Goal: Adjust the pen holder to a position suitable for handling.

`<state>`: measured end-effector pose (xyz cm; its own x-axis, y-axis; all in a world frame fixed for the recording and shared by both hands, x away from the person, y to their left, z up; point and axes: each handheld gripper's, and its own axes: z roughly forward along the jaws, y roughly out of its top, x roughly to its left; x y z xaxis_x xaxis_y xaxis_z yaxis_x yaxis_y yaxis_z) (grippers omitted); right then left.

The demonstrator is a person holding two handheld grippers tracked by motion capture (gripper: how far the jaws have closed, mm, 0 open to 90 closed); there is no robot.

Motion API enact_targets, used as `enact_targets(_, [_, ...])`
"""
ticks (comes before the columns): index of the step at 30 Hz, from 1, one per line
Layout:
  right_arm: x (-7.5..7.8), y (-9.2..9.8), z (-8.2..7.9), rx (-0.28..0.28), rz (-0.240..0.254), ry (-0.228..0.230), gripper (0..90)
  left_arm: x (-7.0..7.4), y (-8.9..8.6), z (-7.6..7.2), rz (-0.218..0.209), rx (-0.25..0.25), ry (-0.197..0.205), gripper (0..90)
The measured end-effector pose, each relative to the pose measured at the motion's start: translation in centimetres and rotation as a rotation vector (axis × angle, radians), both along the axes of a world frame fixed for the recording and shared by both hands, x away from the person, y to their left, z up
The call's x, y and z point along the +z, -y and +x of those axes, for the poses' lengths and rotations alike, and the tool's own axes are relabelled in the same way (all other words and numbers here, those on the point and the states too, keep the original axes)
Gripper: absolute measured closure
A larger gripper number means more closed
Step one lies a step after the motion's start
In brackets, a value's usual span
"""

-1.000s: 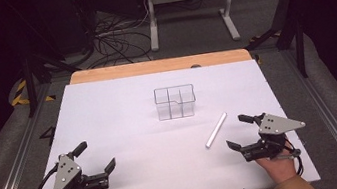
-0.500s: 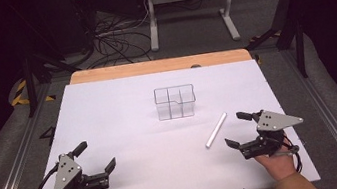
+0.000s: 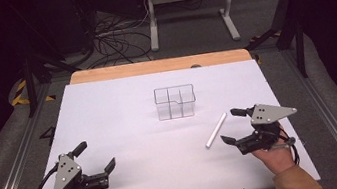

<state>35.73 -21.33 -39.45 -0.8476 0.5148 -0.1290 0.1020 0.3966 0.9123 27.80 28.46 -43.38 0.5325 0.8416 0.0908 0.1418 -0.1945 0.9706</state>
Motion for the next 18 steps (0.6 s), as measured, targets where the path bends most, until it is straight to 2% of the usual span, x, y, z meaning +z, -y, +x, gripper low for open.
enact_targets(7, [1.1,-1.1,1.0,0.036,-0.008,-0.017,11.4,0.0,0.0,0.1,0.003,0.001,0.0,0.7])
enact_targets(13, [1.6,-1.9,1.9,0.045,-0.012,-0.02,11.4,0.0,-0.2,0.1,0.005,0.008,0.0,0.8])
enact_targets(18, [2.1,-2.7,2.7,0.051,-0.045,-0.025,11.5,0.0,-0.1,0.2,0.004,0.005,-0.005,0.9])
